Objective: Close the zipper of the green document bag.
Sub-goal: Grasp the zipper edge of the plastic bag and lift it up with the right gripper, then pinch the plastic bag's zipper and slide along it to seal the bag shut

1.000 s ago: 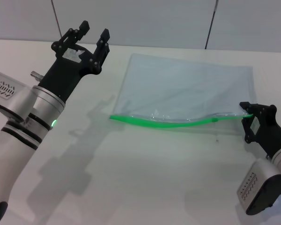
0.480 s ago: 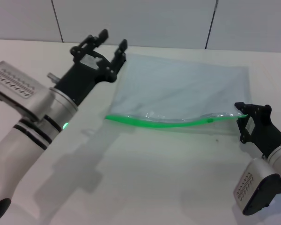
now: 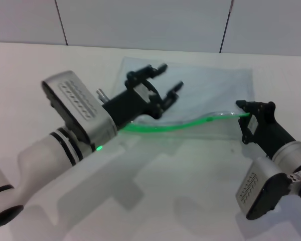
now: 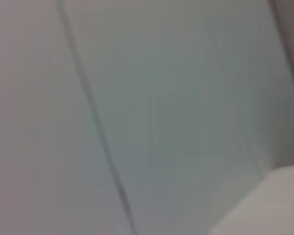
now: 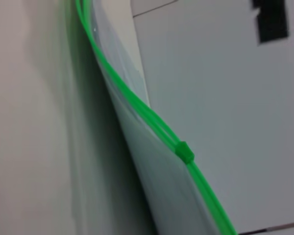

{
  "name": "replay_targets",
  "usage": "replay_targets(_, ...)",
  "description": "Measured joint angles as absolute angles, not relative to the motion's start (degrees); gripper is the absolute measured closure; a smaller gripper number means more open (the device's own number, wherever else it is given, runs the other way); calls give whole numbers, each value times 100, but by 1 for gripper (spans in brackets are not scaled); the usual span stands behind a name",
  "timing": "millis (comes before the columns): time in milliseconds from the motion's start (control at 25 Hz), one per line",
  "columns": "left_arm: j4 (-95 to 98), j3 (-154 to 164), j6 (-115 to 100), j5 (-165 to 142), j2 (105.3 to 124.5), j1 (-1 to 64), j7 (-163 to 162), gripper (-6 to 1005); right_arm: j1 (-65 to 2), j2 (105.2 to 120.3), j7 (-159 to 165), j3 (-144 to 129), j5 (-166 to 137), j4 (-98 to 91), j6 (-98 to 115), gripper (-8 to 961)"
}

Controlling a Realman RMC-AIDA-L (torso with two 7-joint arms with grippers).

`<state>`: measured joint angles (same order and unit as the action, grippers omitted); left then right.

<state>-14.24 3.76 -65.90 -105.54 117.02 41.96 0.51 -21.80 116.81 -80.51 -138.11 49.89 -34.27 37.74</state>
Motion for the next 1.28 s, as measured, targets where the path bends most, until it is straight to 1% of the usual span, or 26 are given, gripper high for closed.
replay_targets(360,-1789,801,-5833,-10841,11716,4442,1018,492,-2257,11673,-8069,-13816,5052,-3711,3702,906)
replay_targets(760,-2019,465,-5540,-10704,11755,4388,2244,495,-2262,11672,-8063,-13902,5054,-3901,3622,907)
replay_targets(1280,-2172,366,-5431,-10592,11760,4325,2990,499,-2268,11672,-8052,-14043,5054,-4062,3542,907)
